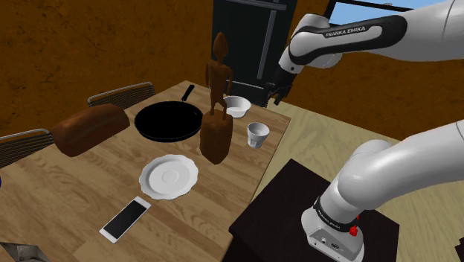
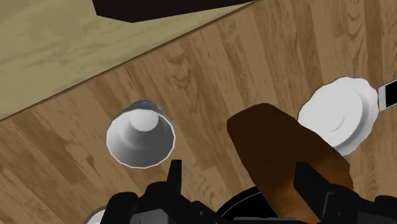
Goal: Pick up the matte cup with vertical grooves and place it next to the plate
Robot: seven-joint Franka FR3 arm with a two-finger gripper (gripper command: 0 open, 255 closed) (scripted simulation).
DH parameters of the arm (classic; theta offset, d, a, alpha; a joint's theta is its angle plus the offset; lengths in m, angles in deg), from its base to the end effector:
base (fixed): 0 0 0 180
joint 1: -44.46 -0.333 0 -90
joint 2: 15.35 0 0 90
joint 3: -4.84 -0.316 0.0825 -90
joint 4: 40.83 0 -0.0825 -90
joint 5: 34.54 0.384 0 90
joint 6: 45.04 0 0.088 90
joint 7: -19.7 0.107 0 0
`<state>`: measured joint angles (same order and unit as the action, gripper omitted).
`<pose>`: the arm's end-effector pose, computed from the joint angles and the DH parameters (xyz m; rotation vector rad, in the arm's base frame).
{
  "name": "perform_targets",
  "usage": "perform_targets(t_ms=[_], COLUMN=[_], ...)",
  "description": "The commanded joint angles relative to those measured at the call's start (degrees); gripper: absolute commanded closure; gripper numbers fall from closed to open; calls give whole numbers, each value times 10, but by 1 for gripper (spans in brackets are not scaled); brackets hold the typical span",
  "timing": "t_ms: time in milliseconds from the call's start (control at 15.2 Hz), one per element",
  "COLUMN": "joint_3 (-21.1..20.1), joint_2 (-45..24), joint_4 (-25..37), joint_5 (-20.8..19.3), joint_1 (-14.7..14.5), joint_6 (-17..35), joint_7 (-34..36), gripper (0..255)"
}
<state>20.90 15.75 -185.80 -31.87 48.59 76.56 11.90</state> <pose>0.3714 -0.1382 0.4642 -2.9629 0.3096 -0.2302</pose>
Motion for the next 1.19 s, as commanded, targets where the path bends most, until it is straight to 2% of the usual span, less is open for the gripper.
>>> perform_targets(t_ms=[0,264,528,858,1122], joint_3=[23,68,112,150,147], joint_2=[-32,-108,-195,-319,-424], joint_4=[-2,7,30,77,130], joint_5=[4,29,78,181,275], joint_1=[1,-5,-16,-21,3], joint_6=[29,82,125,157,161], joint_7=[-26,-83,-154,-265,-355], gripper=[0,0,0,0,0])
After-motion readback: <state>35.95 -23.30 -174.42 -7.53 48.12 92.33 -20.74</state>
